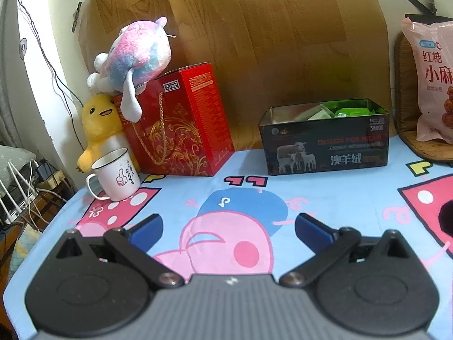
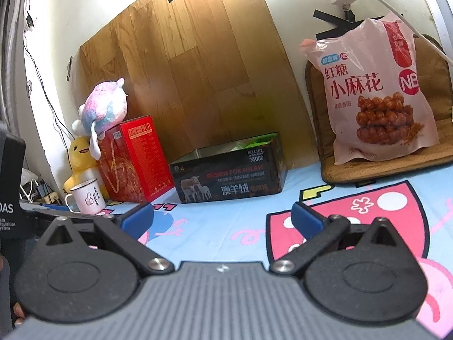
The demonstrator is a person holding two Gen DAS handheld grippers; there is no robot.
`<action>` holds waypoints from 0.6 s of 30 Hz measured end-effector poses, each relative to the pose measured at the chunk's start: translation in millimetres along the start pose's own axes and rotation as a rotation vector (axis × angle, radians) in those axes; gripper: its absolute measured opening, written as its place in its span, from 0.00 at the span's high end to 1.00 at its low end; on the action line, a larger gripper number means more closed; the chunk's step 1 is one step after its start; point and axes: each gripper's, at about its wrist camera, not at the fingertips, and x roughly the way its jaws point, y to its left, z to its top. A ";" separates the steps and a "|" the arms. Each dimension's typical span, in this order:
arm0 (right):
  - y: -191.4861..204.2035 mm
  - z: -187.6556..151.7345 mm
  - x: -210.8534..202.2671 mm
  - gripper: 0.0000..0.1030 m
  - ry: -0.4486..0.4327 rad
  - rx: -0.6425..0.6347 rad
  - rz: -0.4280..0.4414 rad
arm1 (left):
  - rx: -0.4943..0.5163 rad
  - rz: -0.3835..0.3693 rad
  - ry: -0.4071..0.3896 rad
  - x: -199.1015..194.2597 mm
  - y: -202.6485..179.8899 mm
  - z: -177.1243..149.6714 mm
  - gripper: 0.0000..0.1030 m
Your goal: Organize snacks
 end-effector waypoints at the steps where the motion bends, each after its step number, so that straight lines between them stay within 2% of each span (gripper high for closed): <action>1: 0.1 0.0 -0.1 0.00 0.000 -0.002 -0.001 | 0.000 0.000 0.000 -0.1 -0.1 0.0 0.00; 18: -2.3 -0.1 1.0 0.00 0.003 0.007 -0.009 | -0.001 -0.043 0.054 2.2 -5.1 -2.0 0.00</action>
